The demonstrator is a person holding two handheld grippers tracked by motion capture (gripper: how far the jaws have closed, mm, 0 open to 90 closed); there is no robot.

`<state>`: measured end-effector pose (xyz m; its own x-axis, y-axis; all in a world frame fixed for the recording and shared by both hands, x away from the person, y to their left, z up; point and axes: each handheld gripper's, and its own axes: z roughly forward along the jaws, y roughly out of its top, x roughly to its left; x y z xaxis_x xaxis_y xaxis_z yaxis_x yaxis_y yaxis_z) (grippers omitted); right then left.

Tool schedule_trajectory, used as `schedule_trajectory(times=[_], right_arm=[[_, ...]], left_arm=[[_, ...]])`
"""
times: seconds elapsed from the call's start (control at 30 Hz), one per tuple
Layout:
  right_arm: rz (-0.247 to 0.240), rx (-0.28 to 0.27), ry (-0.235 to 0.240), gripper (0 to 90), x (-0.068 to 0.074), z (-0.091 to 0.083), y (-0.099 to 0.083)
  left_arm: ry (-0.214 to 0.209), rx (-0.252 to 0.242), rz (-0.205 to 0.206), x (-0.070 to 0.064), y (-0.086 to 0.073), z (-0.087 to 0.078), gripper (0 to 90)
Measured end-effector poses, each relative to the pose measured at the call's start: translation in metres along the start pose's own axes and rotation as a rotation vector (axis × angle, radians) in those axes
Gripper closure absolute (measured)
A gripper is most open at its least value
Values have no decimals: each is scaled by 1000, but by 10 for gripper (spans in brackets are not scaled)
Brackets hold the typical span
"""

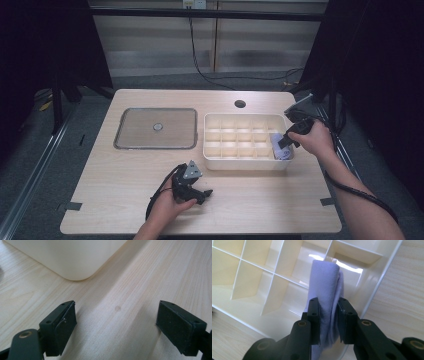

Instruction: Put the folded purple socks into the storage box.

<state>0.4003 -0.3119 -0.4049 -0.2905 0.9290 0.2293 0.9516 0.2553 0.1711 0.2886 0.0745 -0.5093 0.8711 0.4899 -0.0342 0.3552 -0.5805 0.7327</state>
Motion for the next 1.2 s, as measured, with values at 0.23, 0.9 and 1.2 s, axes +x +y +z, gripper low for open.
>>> schedule_trajectory(times=[0.23, 0.9, 1.2], right_arm=[[-16, 2, -2, 746, 1, 1, -1], [-33, 8, -13, 757, 2, 8, -7], [-24, 11, -7, 762, 1, 13, -12]], left_arm=[[2, 4, 0, 0, 0, 0, 158], [1, 14, 10, 0, 0, -1, 158], [0, 11, 9, 0, 0, -1, 158]])
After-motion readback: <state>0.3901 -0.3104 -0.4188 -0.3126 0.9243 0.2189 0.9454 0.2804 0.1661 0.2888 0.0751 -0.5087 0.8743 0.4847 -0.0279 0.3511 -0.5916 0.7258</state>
